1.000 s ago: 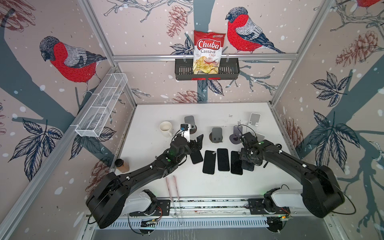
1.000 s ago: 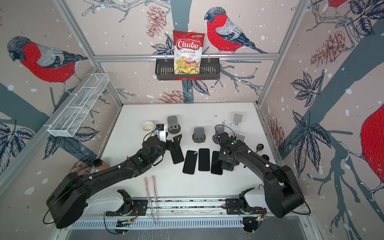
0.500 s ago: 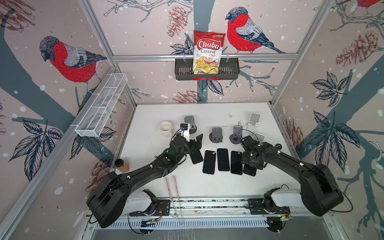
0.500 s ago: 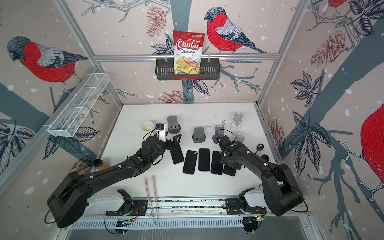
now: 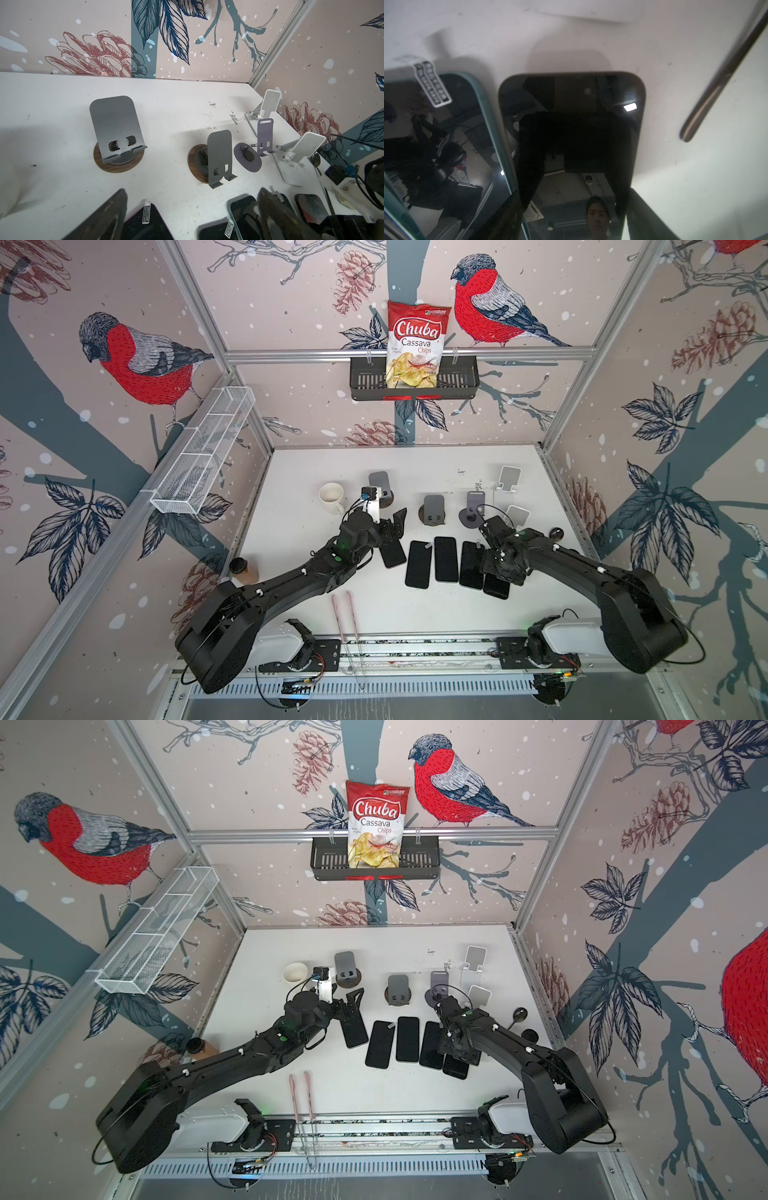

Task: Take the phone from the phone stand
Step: 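Carry the black phone toward the row of flat phones and lower it, then open the right gripper to release the black phone beside the others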

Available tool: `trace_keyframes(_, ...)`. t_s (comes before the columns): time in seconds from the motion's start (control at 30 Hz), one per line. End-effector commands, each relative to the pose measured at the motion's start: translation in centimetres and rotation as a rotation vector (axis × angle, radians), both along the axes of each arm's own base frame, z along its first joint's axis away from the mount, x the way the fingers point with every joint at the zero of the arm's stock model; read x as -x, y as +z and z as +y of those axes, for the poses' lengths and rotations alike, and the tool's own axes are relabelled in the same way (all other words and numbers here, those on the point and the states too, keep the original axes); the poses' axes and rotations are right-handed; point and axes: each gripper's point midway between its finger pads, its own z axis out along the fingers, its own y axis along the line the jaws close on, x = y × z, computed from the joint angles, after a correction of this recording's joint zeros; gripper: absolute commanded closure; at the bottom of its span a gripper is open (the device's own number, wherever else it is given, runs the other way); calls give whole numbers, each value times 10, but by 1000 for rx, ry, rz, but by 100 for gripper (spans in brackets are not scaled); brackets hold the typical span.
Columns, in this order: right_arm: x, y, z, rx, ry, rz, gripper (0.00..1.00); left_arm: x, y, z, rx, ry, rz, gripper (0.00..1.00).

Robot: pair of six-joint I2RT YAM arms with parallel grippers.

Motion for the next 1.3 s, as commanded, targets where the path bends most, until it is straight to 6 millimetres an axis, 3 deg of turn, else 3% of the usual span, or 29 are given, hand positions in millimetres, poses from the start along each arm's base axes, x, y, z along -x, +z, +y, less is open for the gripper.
trace_keyframes(0.0,3,-2,5,-29,-2,8,36,-1,15,-4,43,-14,-40,4)
trace_keyframes(0.77,-12,-11,9,-53,0,-8,33,0,20,-3,58,-14,-47,4)
trace_keyframes(1.27,-21,-9,12,-52,24,-38,25,1,16,-3,54,-15,-35,4)
